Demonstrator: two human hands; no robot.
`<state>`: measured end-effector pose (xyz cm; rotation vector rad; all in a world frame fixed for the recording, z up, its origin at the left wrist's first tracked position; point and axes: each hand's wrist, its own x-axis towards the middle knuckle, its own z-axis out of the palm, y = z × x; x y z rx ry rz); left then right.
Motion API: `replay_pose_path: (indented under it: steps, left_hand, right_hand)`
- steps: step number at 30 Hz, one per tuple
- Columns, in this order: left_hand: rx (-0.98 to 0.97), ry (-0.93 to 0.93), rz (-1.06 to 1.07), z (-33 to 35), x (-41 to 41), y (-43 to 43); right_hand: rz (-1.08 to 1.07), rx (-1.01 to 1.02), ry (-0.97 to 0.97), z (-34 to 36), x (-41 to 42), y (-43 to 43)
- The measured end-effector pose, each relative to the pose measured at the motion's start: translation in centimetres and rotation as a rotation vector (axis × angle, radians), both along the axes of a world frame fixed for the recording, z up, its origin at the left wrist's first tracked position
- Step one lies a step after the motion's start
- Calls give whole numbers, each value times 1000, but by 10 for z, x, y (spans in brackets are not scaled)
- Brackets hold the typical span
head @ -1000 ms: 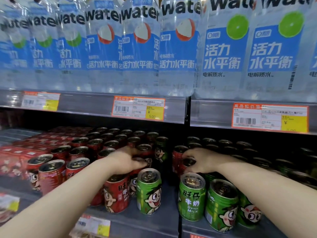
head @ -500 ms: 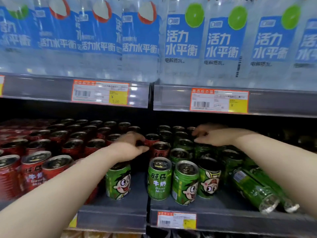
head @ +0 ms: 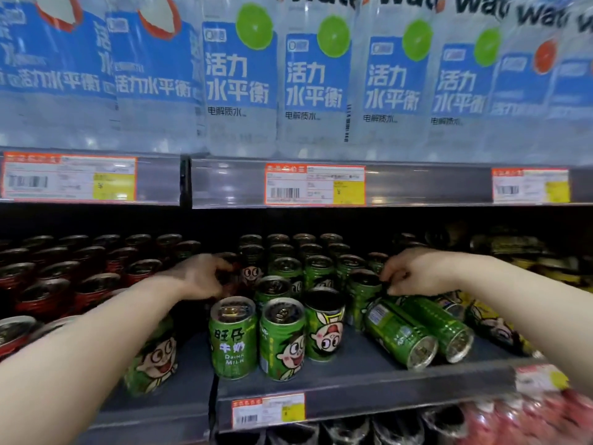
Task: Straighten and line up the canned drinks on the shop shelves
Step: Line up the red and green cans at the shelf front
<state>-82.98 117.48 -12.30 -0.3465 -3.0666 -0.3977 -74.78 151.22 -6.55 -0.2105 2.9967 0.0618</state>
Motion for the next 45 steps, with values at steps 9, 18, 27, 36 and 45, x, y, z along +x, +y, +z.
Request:
replay_pose_path:
  steps: [9,18,27,36,45]
  left_hand:
    - [68,178,67,8,23,38]
    - [-163,94,-384,-17,70,147]
    - [-130,91,-325,-18,64,148]
    - [-187,72,-268,-10,73,162]
    - [-216,86,-354,-19,78,188]
  right_hand:
    - [-135,330,110,-71,34,-6]
    - [-58,-172,44,-60,36,15]
    - [92,-502,161,-67,15,-19]
    - [-209,34,236,-56,37,67]
    - [-188,-368,160,-84,45,90]
